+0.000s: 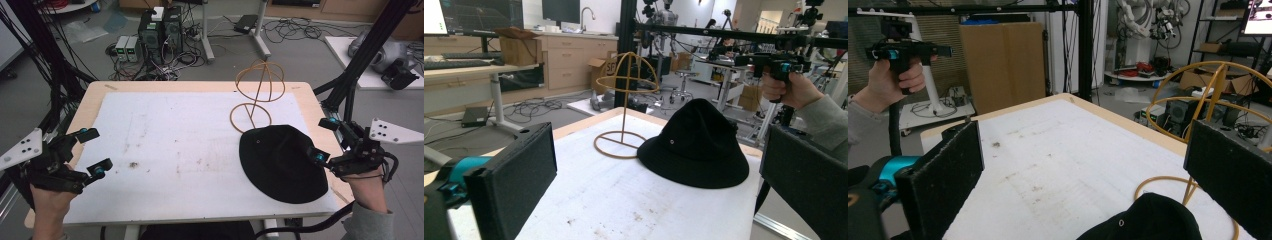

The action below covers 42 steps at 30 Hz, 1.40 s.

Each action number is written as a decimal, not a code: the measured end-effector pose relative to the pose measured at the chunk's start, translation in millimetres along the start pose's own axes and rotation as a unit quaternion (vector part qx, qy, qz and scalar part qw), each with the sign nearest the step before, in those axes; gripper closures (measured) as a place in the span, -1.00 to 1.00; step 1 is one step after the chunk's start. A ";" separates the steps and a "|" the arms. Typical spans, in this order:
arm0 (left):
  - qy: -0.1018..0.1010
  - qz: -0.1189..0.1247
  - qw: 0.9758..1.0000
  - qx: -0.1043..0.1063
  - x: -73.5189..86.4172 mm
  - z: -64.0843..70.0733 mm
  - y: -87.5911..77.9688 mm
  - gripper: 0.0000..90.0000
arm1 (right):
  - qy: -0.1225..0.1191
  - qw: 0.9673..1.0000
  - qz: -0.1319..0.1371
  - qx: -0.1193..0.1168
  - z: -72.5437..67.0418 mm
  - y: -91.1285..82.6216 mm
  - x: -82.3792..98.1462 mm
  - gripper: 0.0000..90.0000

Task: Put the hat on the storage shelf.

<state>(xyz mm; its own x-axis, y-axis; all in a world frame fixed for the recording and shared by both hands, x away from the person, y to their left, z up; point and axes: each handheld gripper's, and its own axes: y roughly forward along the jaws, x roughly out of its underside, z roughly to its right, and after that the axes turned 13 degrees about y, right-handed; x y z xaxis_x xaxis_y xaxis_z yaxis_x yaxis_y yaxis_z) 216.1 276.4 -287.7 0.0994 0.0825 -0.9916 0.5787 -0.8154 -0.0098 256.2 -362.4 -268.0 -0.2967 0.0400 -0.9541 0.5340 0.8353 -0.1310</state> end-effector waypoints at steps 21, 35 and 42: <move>-0.002 -0.005 1.000 0.006 0.3 -2.9 10.6 -0.95 | 0.000 0.999 -0.015 0.031 11.6 -11.4 3.7 -0.96; -0.003 -0.011 1.000 0.000 1.3 -0.9 9.3 -0.95 | -0.010 0.997 -0.070 0.023 39.0 11.2 9.3 -0.96; -0.004 -0.013 1.000 -0.002 2.4 -0.8 8.0 -0.95 | -0.007 0.995 -0.099 0.026 50.3 23.4 4.5 -0.96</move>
<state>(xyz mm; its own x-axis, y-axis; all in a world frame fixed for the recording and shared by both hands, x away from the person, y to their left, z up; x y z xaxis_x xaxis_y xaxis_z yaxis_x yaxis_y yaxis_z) 221.6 270.5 -290.0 0.0779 0.1003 -0.9919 0.5836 -0.8113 -0.0362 307.2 -370.2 -288.9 -0.3896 -0.1294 -0.9119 0.5063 0.7970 -0.3294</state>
